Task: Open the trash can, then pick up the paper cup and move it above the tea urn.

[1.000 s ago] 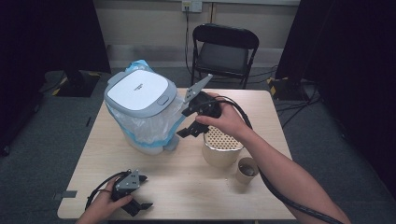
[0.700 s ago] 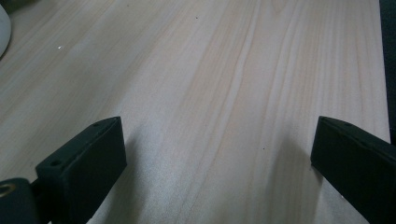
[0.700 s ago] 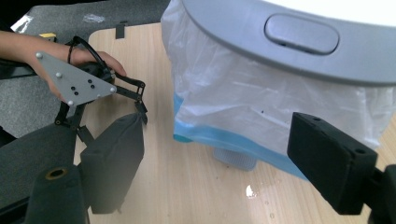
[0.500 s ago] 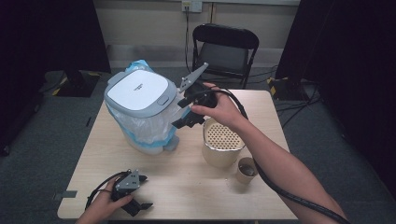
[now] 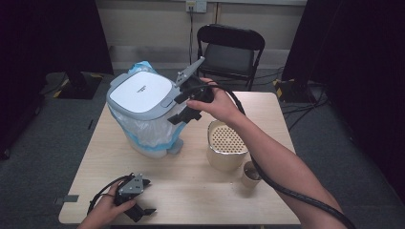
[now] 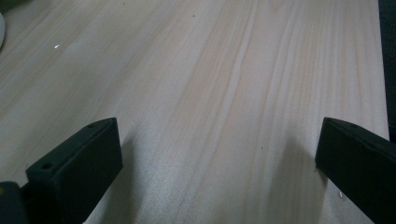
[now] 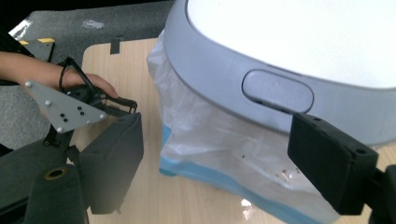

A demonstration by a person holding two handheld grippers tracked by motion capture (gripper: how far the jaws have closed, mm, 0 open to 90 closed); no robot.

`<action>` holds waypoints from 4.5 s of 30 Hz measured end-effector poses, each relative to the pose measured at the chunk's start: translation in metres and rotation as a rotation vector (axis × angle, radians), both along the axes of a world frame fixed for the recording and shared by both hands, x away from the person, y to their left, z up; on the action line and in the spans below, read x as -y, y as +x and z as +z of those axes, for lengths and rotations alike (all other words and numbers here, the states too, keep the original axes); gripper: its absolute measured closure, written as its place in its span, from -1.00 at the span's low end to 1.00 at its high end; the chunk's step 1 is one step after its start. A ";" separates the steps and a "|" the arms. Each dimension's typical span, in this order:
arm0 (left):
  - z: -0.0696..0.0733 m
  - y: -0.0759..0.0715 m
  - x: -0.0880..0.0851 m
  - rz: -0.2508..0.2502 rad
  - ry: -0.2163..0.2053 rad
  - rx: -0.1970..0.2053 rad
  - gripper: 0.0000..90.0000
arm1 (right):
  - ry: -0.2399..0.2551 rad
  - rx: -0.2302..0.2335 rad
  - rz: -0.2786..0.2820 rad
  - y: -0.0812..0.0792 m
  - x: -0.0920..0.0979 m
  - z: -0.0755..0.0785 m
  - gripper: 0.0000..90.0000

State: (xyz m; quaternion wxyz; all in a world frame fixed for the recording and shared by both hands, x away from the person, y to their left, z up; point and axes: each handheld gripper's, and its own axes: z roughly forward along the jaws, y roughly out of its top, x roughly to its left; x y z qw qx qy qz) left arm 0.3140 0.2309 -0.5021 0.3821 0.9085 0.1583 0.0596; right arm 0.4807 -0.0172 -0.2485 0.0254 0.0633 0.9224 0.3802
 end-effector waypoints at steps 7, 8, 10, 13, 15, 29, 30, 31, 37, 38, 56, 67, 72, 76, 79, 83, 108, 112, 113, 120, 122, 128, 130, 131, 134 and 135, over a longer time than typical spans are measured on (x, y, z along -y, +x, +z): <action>0.000 0.000 0.000 0.000 0.000 0.000 -1.00 | 0.004 0.004 0.010 0.002 -0.009 0.000 -0.60; 0.000 0.000 0.000 0.000 0.000 0.000 -1.00 | 0.009 0.007 0.013 0.003 -0.010 0.000 -0.60; 0.000 0.000 0.000 0.000 0.000 0.000 -1.00 | 0.010 0.007 0.007 0.005 -0.011 0.000 -0.61; 0.000 0.000 0.000 0.000 0.000 0.000 -1.00 | 0.016 0.008 0.003 0.008 -0.013 0.000 -0.61; 0.000 0.000 0.000 0.000 0.000 0.000 -1.00 | 0.018 0.011 0.005 0.009 -0.016 0.000 -0.61; 0.000 0.000 0.000 0.000 0.000 0.000 -1.00 | 0.037 0.018 0.006 0.011 -0.027 -0.004 -0.66; 0.000 0.000 0.000 0.000 0.000 0.000 -1.00 | 0.038 0.006 -0.004 0.011 -0.027 -0.004 -0.66; 0.000 0.000 0.000 0.000 0.000 0.000 -1.00 | 0.040 0.003 -0.005 0.011 -0.027 -0.004 -0.66; 0.000 0.000 0.000 0.000 0.000 0.000 -1.00 | 0.035 -0.005 -0.009 0.011 -0.025 -0.005 -0.66; 0.000 0.000 0.000 0.000 0.000 0.000 -1.00 | 0.037 0.001 -0.005 0.012 -0.024 -0.005 -0.66; 0.000 0.000 0.000 0.000 0.001 0.000 -1.00 | 0.054 0.021 -0.020 -0.008 0.024 -0.009 -0.64; 0.000 0.000 0.000 0.000 0.002 0.000 -1.00 | 0.070 0.030 -0.040 -0.018 0.044 -0.014 -0.68; 0.000 0.000 0.000 0.001 0.002 0.000 -1.00 | 0.070 0.021 -0.049 -0.021 0.050 -0.018 -0.67; 0.000 0.000 0.000 0.002 0.009 0.002 -1.00 | 0.074 0.019 -0.059 -0.021 0.056 -0.020 -0.67; 0.000 0.000 0.000 0.002 0.009 0.002 -1.00 | 0.075 0.012 -0.067 -0.023 0.061 -0.024 -0.67; 0.000 0.000 0.000 -0.001 -0.001 -0.001 -1.00 | 0.087 0.009 -0.082 -0.024 0.071 -0.030 -0.67; -0.001 0.000 0.000 0.006 -0.005 0.002 -1.00 | 0.098 -0.001 -0.173 -0.039 0.135 -0.053 -0.67; -0.001 0.000 0.000 0.005 -0.006 0.002 -1.00 | 0.091 -0.006 -0.176 -0.044 0.147 -0.058 -0.68; -0.001 0.000 0.000 0.005 -0.006 0.002 -1.00 | 0.089 -0.009 -0.180 -0.045 0.150 -0.060 -0.68; -0.001 -0.001 0.000 0.006 -0.005 0.002 -1.00 | 0.069 -0.024 -0.193 -0.052 0.167 -0.075 -0.68; 0.000 -0.001 0.000 0.006 -0.004 0.001 -1.00 | 0.066 -0.028 -0.196 -0.054 0.170 -0.079 -0.68; -0.001 -0.001 0.001 0.006 -0.008 0.000 -1.00 | 0.062 -0.033 -0.201 -0.058 0.179 -0.087 -0.68; 0.000 -0.001 0.000 0.006 -0.004 0.001 -1.00 | 0.059 -0.029 -0.205 -0.060 0.182 -0.088 -0.68; -0.001 -0.001 0.000 0.006 -0.004 0.001 -1.00 | 0.056 -0.027 -0.207 -0.061 0.183 -0.089 -0.68; -0.001 -0.001 0.000 0.006 -0.004 0.000 -1.00 | 0.062 -0.029 -0.212 -0.063 0.189 -0.090 -0.68; -0.001 -0.001 0.000 0.006 -0.004 0.000 -1.00 | 0.063 -0.028 -0.218 -0.063 0.191 -0.091 -0.68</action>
